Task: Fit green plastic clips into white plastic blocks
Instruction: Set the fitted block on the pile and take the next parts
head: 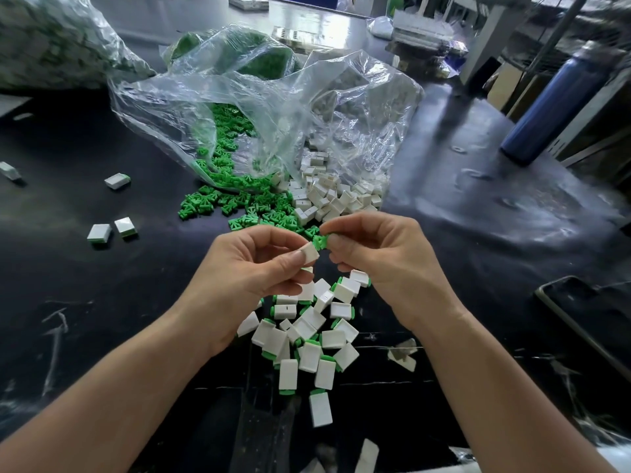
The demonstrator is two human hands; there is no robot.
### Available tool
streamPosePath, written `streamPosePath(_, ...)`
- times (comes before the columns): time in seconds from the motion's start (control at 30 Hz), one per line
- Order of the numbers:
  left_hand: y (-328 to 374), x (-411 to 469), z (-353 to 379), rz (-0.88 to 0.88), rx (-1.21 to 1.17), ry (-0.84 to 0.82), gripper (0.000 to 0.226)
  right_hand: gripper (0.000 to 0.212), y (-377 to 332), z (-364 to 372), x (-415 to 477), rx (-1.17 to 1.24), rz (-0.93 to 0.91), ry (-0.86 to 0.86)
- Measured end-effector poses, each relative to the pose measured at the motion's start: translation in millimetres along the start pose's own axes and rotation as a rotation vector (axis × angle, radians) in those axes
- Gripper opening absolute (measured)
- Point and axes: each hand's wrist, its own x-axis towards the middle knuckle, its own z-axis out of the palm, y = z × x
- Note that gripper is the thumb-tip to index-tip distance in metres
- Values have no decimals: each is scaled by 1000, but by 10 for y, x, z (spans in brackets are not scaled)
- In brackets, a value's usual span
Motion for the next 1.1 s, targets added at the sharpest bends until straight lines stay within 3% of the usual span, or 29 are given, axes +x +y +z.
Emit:
streamPosePath(0.3,15,5,2,12,-9,21,20,30,21,1,-1,-55,-13,-67)
streamPosePath(0.63,25,1,-5,-26,-79,33,20,30,60,62,-12,-375,-121,-25)
streamPosePath(0.8,9,-2,21,-46,-95,16,19,35,45,34,-12,-229,-96,14)
streamPosePath(0.93,-4,-5,32,-27,-81,-3,17,27,49,40,-6,-103,-66,95)
streamPosePath(1.1,-5,-31,42,-29,-16,-54,6,24,48,61,2,-21,-61,62)
